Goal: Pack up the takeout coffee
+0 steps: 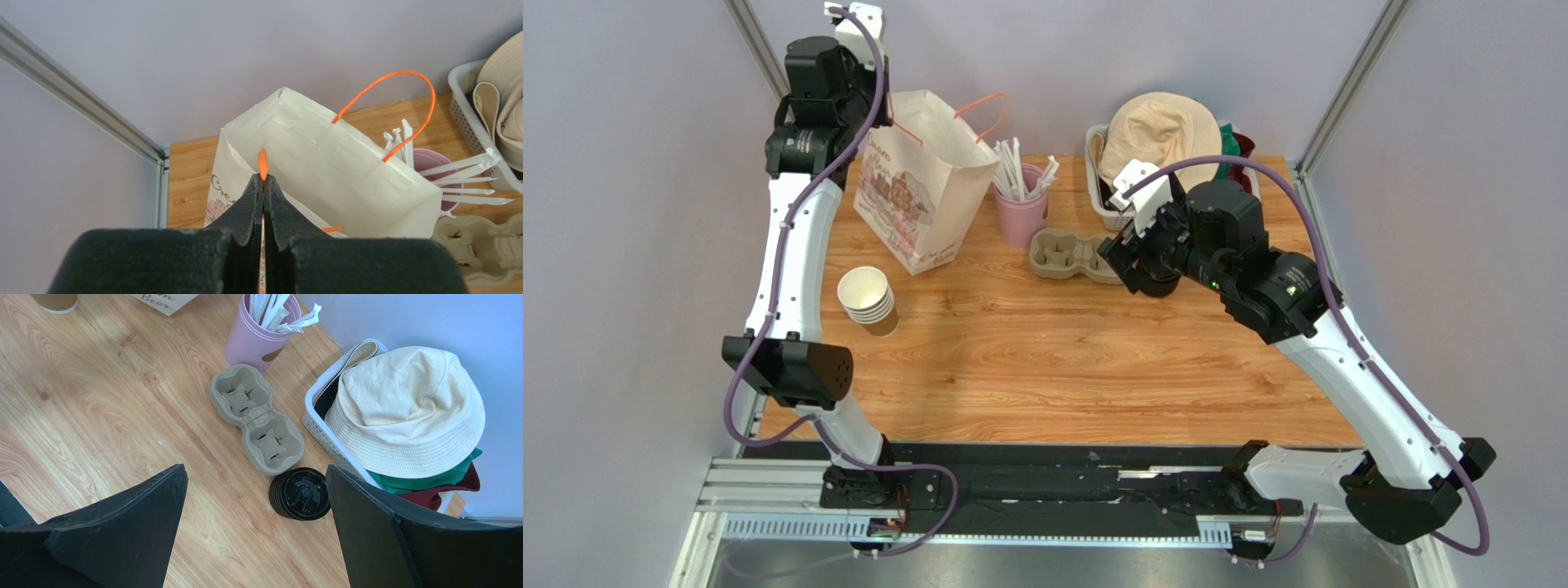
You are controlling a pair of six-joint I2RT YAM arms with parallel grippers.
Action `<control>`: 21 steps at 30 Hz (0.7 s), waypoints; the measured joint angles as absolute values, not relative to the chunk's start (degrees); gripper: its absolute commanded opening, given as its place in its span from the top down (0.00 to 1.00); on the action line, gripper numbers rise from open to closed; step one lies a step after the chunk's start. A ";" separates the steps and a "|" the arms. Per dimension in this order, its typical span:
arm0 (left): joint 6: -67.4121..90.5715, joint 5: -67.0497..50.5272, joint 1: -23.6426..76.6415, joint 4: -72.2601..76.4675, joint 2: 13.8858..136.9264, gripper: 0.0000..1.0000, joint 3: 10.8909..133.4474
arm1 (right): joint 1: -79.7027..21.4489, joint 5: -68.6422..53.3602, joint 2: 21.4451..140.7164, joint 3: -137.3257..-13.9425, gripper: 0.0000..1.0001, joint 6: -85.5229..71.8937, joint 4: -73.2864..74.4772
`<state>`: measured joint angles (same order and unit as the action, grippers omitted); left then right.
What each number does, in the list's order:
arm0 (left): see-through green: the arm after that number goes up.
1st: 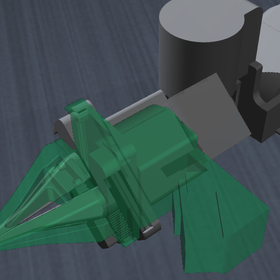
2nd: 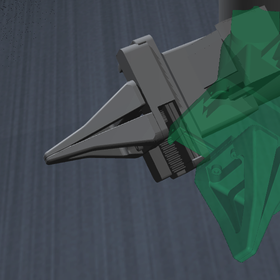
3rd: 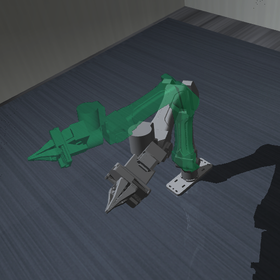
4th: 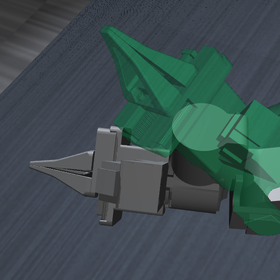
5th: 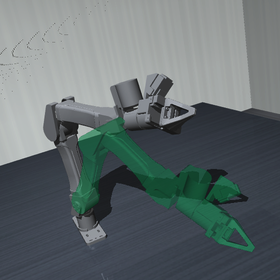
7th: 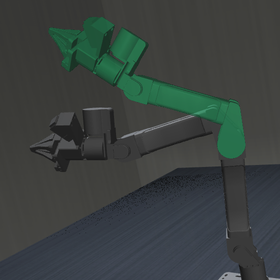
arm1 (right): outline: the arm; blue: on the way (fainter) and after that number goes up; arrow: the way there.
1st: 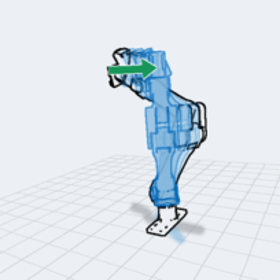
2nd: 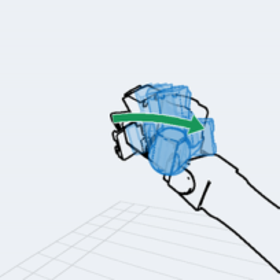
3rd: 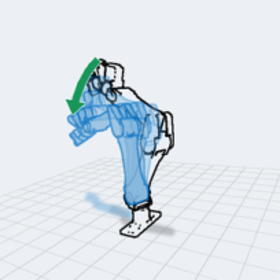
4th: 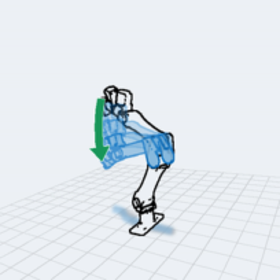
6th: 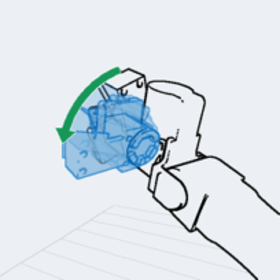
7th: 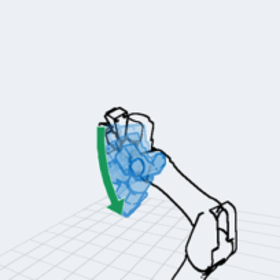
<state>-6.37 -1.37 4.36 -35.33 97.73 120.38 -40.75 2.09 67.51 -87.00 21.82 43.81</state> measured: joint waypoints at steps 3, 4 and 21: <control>-5.76 -2.63 4.34 -35.40 98.15 1.00 122.39 | -40.56 2.07 67.51 -87.00 0.10 21.63 43.79; -5.61 -2.87 4.32 -35.35 98.15 1.00 122.63 | -40.51 2.04 67.51 -87.00 0.10 21.61 43.79; -7.88 -1.56 -3.03 -35.51 98.48 0.96 111.77 | -40.12 1.48 67.53 -85.78 0.11 20.80 43.42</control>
<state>-7.88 -1.56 -3.03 -35.51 98.48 111.77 -40.12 1.48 67.53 -85.78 20.80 43.42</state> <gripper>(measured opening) 0.038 0.895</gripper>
